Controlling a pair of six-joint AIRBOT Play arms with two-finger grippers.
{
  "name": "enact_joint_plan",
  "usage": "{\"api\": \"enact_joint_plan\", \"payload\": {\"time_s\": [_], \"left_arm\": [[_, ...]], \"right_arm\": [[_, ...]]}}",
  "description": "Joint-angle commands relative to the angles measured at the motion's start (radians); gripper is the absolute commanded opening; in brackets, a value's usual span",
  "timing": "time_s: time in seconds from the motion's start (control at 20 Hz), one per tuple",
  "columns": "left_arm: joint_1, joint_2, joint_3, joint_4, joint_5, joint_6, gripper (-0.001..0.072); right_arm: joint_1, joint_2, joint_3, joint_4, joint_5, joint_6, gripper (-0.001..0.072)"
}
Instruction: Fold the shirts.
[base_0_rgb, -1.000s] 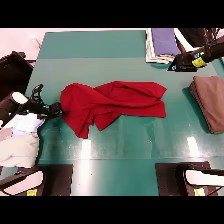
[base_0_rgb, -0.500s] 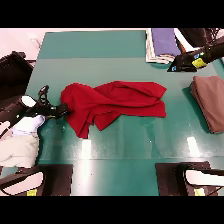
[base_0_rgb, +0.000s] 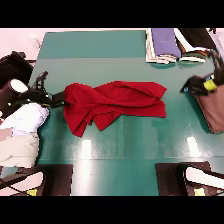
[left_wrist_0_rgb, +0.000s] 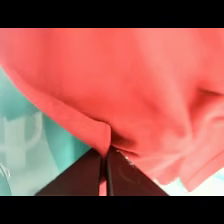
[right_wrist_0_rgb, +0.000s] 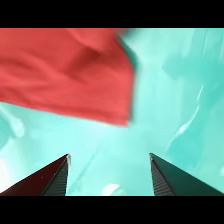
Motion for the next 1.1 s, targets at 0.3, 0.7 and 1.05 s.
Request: {"api": "enact_joint_plan", "payload": {"time_s": [0.3,0.7,1.05], "left_arm": [[0.002,-0.001,0.103,-0.008,-0.038,0.023,0.0026],[0.002,-0.001,0.103,-0.007,-0.033,0.023,0.0026],[0.002,0.003,0.122,-0.011,-0.049,0.021,0.0026]], "right_arm": [[-0.164,-0.010,-0.518,0.306,-0.319,-0.159,0.0506],[0.021,-0.120,-0.517,0.326,-0.505,-0.165,0.0442],[0.086,-0.089,-0.516,0.349,-0.509,-0.213,0.0020]]}}
